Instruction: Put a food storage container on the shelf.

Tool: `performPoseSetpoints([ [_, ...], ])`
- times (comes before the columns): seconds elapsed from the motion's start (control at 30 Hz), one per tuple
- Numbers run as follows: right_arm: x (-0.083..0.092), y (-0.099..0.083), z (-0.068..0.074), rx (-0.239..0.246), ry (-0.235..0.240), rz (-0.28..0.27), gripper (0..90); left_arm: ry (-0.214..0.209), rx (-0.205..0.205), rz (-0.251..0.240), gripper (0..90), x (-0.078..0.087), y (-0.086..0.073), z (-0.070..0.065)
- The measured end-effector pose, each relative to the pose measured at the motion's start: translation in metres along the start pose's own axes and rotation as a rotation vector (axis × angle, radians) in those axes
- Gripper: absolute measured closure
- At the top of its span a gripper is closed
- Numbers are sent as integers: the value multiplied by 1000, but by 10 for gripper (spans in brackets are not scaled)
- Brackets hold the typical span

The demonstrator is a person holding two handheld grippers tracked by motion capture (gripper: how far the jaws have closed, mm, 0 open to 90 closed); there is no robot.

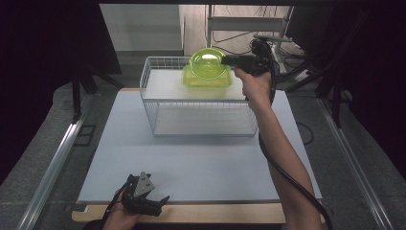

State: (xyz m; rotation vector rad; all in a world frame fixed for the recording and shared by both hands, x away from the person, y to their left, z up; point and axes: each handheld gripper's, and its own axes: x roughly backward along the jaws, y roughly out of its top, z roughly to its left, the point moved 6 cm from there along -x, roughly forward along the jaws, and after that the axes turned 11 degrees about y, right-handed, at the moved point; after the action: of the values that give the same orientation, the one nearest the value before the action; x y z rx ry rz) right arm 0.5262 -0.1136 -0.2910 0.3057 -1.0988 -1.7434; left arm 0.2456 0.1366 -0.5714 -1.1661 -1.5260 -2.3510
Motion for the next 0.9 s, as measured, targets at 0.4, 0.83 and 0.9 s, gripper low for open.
performPoseSetpoints([
  [0.4, -11, 5, -2, 70, -104, 29, 732, 1, -16, 8, 34, -1, -1, -1],
  [0.83, -8, 2, 0, 137, -75, 33, 395, 4, -14, 5, 34, 0, 0, -1],
  [0.9, -6, 0, 1, 155, -65, 33, 333, 4, -15, 6, 34, -1, 0, -1],
])
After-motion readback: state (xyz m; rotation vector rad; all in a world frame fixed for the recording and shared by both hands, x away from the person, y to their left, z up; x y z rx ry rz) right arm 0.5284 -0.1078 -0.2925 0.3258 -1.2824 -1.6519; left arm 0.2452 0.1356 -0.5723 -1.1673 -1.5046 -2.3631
